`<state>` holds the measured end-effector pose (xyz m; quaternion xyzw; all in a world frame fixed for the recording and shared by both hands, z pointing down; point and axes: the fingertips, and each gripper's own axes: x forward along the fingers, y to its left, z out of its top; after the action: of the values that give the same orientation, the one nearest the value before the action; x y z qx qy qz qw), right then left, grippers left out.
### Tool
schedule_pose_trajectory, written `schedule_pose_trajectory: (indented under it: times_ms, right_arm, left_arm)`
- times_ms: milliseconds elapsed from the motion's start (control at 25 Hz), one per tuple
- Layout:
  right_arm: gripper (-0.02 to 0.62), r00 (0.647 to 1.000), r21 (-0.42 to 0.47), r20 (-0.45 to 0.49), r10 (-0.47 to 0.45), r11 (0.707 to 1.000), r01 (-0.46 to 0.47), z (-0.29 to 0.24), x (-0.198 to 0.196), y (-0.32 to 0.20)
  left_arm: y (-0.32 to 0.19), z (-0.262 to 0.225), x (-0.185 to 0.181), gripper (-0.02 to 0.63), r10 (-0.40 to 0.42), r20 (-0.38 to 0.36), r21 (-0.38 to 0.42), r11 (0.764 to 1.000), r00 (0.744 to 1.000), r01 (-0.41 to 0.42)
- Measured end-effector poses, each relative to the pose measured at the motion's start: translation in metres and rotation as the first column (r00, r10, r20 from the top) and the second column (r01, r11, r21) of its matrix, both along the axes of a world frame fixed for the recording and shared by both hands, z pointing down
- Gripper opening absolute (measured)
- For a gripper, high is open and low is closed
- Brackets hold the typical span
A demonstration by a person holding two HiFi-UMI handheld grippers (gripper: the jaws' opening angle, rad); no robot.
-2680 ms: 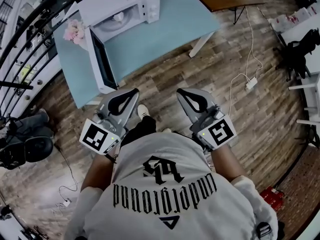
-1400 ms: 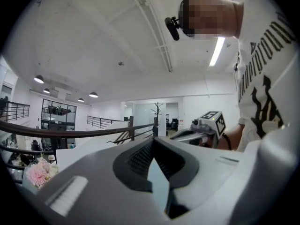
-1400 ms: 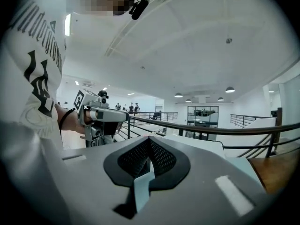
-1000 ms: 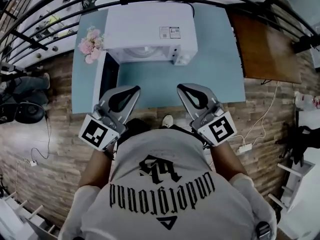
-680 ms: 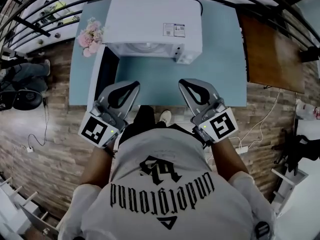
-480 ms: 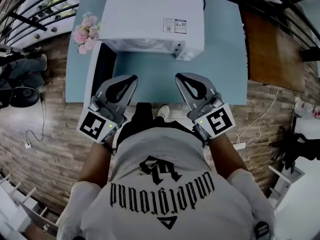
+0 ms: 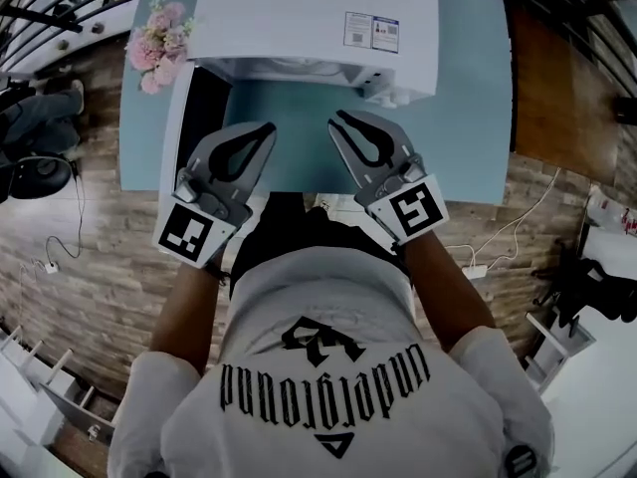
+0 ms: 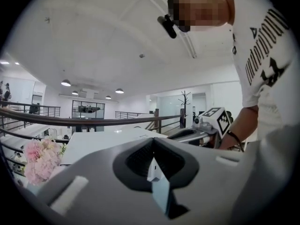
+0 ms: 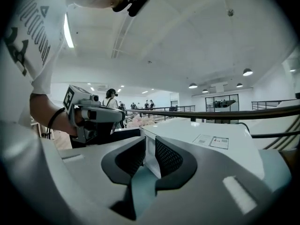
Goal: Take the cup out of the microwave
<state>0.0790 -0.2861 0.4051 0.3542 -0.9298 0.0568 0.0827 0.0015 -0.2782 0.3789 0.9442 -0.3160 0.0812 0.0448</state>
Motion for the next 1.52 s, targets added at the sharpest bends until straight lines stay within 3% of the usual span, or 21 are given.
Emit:
schedule_pose_trajectory:
  times_ms: [240,840,1520]
  right_arm:
    - [0.083,1.000,-0.040,0.005,0.026,0.999,-0.026,0.055,-0.016,-0.033]
    - [0.121,0.993,-0.127,0.027,0.119,0.985,-0.115,0.160,-0.036,-0.103]
    - [0.135,0.982,-0.090,-0.024,0.187,0.978,-0.189,0.191,-0.056,-0.149]
  left_arm:
    - [-0.029,0.035,-0.009,0.051,-0.028,-0.029,-0.015,0.999,0.999,0.028]
    - [-0.070,0.113,-0.013,0.051,-0.074,-0.050,-0.078,0.995,0.996,0.070]
    - [-0.086,0.138,-0.023,0.051,-0.094,-0.077,-0.114,0.990,0.993,0.084]
